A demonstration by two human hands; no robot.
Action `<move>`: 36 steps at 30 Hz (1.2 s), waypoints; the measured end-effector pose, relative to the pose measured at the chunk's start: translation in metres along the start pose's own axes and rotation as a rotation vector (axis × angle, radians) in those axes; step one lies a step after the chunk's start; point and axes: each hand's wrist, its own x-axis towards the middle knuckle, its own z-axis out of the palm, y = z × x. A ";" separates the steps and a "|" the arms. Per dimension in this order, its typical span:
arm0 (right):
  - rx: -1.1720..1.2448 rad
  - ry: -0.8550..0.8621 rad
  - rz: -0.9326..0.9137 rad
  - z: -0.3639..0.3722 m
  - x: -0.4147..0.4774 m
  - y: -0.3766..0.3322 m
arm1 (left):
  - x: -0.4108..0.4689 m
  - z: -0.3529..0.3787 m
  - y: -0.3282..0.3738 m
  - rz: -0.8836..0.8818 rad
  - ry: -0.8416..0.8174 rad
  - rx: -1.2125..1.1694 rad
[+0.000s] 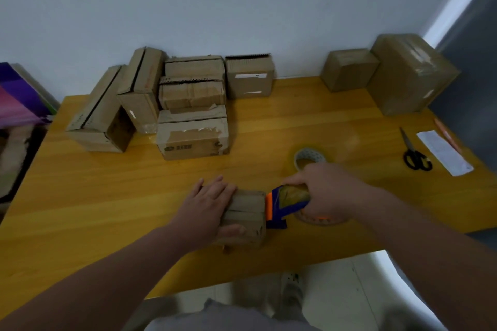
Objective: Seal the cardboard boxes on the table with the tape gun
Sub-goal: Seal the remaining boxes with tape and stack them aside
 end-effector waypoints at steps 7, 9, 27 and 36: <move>0.165 -0.158 0.110 -0.010 0.014 0.001 | 0.000 -0.001 0.001 0.005 0.009 0.008; 0.201 -0.163 0.125 -0.007 0.013 0.003 | -0.001 -0.001 0.001 0.011 -0.002 0.038; -0.182 -0.202 0.121 -0.028 0.014 -0.031 | -0.001 0.002 0.000 0.018 0.013 0.076; -0.166 -0.393 0.182 -0.033 0.039 -0.031 | -0.001 0.001 0.000 0.024 0.012 0.050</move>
